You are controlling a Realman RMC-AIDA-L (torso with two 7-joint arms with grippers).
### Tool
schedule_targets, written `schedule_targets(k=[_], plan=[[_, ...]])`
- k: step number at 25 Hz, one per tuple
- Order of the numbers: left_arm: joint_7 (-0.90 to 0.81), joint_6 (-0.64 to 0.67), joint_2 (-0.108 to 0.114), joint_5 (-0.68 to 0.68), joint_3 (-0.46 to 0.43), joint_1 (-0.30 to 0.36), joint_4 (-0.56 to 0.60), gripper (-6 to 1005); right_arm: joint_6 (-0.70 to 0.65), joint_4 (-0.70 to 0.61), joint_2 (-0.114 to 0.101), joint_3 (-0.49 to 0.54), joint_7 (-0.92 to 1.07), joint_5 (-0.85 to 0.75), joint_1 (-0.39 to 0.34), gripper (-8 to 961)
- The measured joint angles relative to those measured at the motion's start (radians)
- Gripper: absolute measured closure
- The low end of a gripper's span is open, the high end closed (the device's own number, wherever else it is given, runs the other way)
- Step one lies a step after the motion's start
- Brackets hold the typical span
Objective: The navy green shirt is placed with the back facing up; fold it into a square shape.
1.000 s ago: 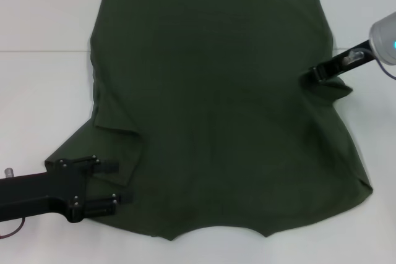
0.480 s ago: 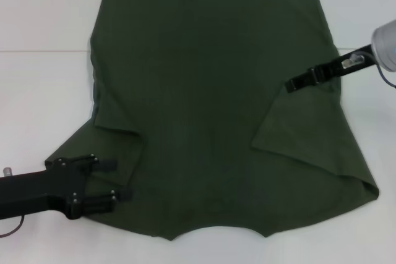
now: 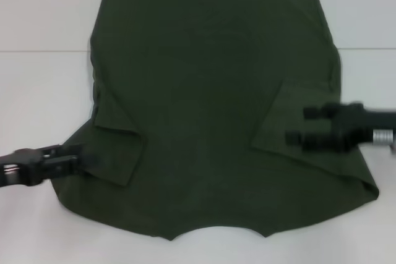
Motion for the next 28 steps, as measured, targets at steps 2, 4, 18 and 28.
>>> schedule_targets(k=[2,4,18,28], plan=[[-0.103,0.027,0.014,0.007,-0.019,0.018,0.055,236,-0.012,0.019,0.025,-0.005,-0.165,0.063,-0.057,51],[-0.169,0.024,0.021,0.027,-0.02,0.024,0.086,236,-0.014,0.087,0.034,-0.02,-0.31,0.112,-0.083,49],[-0.531,-0.158,0.047,0.299,0.091,-0.039,0.105,235,-0.004,0.329,0.032,-0.046,-0.721,0.145,-0.07,41],[-0.593,-0.254,0.032,0.353,0.221,-0.094,0.078,235,0.028,0.332,0.033,-0.047,-0.729,0.146,-0.06,42]])
